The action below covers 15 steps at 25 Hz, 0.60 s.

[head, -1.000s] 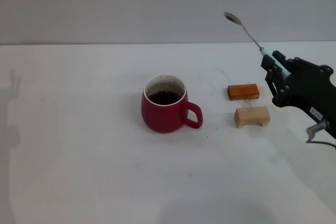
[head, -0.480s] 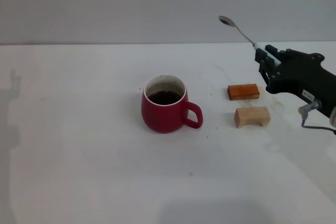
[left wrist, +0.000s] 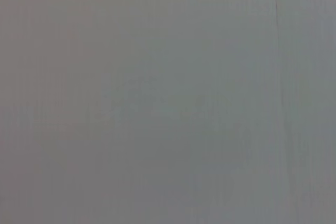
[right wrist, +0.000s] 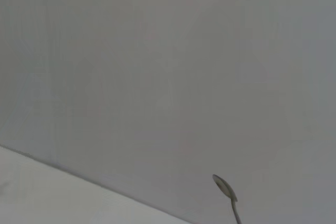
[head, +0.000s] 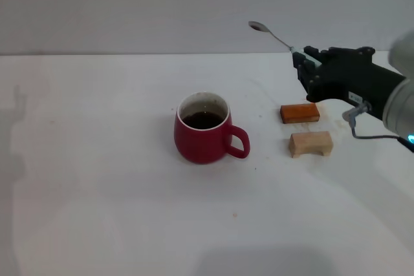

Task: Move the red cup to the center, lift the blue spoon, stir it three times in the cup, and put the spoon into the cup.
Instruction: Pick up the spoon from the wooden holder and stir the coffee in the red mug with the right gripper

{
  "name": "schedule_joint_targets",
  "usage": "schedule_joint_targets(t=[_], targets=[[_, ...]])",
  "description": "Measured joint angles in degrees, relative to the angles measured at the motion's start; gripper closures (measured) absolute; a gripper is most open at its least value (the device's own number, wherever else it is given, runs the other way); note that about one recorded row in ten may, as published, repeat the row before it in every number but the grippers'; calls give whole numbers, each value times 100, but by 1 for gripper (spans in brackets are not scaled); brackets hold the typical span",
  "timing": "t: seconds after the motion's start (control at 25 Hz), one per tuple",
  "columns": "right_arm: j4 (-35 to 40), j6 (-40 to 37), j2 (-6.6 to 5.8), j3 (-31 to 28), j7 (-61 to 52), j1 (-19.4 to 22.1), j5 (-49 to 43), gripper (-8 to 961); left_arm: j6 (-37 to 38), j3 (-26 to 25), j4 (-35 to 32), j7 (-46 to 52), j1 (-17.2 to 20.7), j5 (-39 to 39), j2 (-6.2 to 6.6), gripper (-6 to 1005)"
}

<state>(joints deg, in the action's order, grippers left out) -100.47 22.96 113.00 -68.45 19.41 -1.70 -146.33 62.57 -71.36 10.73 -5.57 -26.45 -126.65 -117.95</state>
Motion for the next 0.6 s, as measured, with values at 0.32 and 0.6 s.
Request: schedule_joint_targets(t=[0.32,0.6], targets=[[-154,1329,499,-667,456,-446,21,812,-1,-2,-5,4,0,0,0,250],[-202,2179,523,-961,461,-1025,203,813,0,-1,-2,8,0,0,0,250]])
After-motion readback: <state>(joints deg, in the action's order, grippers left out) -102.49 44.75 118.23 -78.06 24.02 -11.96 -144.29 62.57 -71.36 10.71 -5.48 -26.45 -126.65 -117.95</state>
